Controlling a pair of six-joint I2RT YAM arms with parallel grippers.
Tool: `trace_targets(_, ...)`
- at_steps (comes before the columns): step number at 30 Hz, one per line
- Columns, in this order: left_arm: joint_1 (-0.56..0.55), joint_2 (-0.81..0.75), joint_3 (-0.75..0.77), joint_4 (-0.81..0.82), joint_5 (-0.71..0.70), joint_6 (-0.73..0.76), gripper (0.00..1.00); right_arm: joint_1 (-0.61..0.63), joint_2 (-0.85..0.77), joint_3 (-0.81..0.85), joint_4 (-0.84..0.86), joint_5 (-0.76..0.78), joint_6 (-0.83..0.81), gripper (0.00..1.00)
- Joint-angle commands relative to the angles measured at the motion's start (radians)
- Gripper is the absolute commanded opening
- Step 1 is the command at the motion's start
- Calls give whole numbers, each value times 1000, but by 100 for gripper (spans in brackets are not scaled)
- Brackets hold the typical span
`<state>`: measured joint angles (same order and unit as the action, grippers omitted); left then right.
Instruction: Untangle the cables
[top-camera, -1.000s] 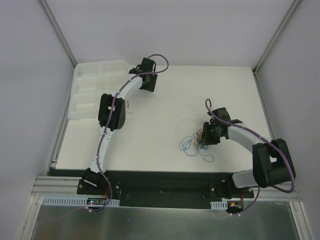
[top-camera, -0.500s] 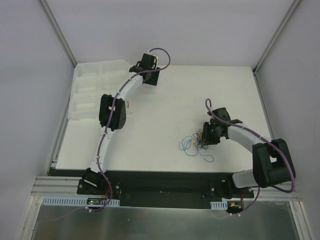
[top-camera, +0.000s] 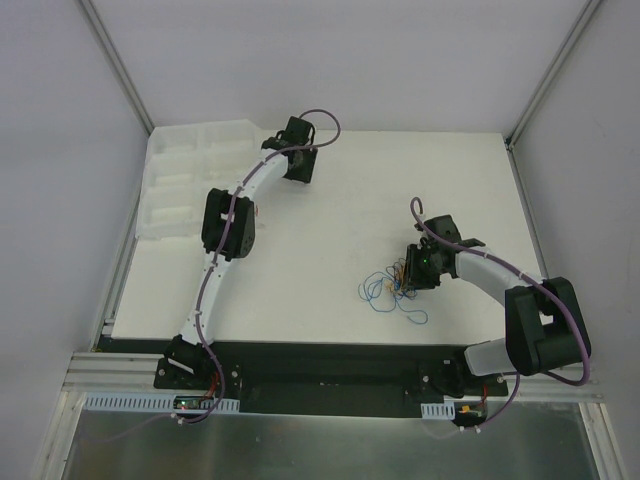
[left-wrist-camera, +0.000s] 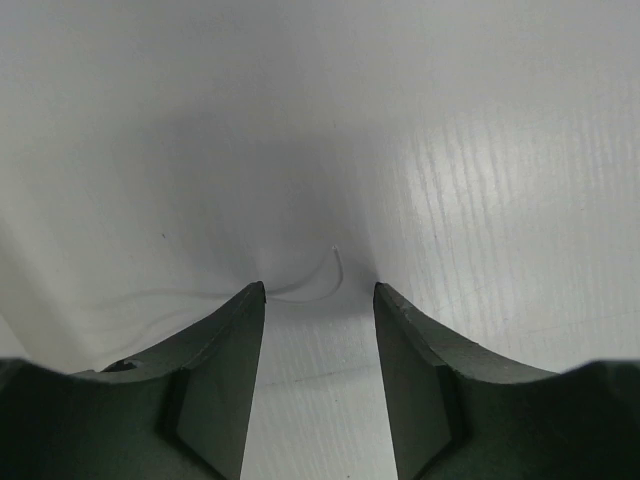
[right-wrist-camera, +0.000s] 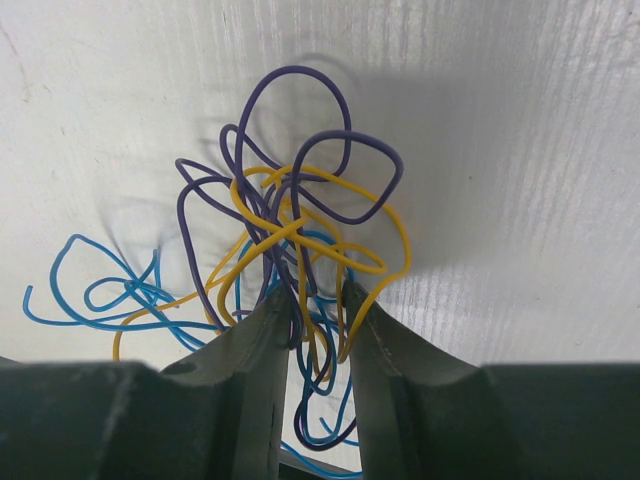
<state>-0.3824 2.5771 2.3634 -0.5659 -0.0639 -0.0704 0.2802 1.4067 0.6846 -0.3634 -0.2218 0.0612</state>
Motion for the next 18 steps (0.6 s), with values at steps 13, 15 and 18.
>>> trace_targets(13,-27,-53,48,-59,-43,118,0,11,25,-2,-48,39,-21,32)
trace_targets(15,-26,-96,36,-45,-83,130,0,11,26,-2,-51,39,-21,32)
trace_targets(18,-18,-156,10,-13,-85,141,0,13,26,0,-51,39,-21,32)
